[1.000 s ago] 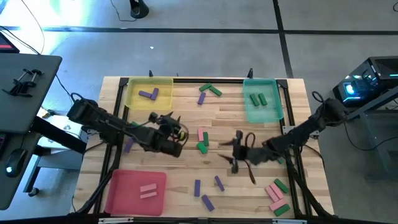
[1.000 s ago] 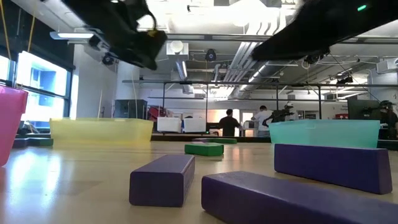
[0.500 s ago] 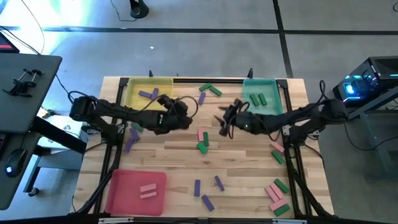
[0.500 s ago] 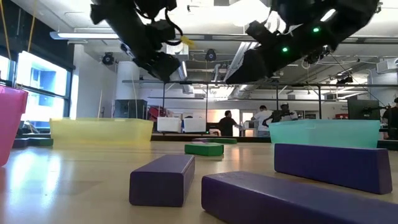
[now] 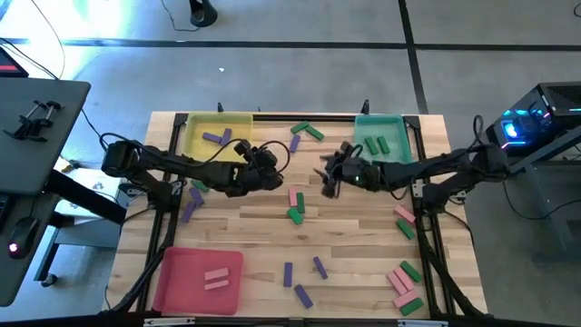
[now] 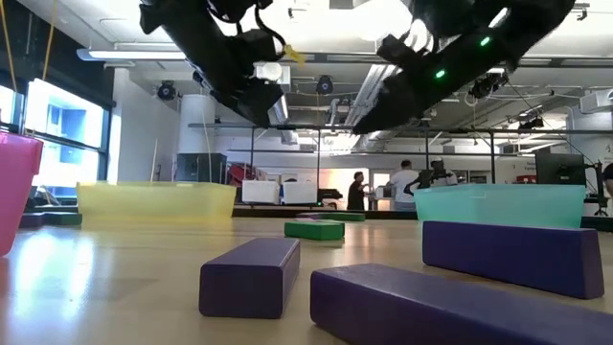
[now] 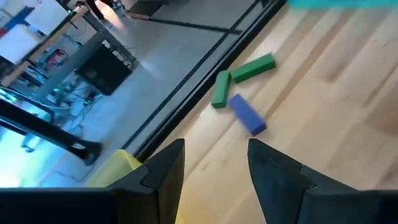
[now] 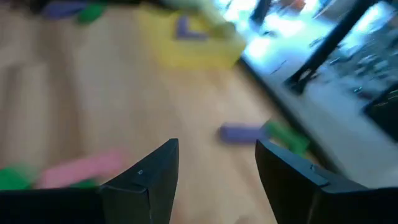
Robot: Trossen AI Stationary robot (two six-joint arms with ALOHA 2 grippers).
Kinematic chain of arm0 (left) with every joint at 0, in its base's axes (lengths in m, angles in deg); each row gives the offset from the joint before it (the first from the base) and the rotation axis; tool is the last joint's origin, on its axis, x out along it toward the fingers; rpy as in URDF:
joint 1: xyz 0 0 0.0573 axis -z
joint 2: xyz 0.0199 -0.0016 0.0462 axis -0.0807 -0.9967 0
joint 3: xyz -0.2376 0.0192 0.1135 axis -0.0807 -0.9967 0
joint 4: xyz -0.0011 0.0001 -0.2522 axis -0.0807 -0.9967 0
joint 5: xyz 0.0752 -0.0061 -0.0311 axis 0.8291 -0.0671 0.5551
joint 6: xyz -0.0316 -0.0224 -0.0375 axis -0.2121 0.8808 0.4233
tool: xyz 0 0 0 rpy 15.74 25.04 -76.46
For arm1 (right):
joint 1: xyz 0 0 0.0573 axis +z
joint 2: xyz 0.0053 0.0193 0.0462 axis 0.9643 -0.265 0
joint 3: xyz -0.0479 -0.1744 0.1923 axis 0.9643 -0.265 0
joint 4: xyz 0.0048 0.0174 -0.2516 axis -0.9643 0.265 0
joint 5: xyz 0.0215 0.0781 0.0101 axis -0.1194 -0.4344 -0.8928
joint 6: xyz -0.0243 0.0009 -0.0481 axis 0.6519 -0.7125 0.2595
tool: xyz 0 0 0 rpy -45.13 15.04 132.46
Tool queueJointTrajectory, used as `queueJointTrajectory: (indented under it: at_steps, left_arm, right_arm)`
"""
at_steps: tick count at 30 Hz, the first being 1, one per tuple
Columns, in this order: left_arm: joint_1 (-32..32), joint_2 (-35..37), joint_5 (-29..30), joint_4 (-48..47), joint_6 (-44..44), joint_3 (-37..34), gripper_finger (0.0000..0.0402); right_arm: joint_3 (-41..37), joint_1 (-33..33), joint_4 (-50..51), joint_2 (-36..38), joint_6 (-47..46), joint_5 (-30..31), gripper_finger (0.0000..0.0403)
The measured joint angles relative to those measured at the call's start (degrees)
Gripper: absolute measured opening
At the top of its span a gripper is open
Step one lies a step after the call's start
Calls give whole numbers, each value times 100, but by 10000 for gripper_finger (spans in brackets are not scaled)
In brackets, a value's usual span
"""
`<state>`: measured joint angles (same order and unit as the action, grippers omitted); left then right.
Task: Sort blocks
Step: Put the green wooden block into the green bin
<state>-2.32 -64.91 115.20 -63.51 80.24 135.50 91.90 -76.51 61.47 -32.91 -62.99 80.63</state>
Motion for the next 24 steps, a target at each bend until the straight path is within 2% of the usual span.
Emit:
queueJointTrajectory:
  at_steps: [5,9,13,17,21,24]
  left_arm:
    - [467,0,-9,-3,560,0,163]
    - [898,0,-10,31,643,0,163]
    - [1291,-2,-11,39,760,0,163]
    - [1574,-2,1,50,808,0,163]
    - [1756,-2,39,56,809,0,163]
    - [1825,-4,48,39,751,0,163]
  right_arm:
    - [494,1031,2743,422,-1484,-275,199]
    - [813,1965,4278,458,-3089,-826,199]
    - [924,2741,5189,457,-4807,-1415,199]
    - [896,3245,5908,457,-6725,-1834,199]
    - [750,3472,6702,455,-8445,-2027,199]
    - [613,3476,7152,455,-9143,-2208,199]
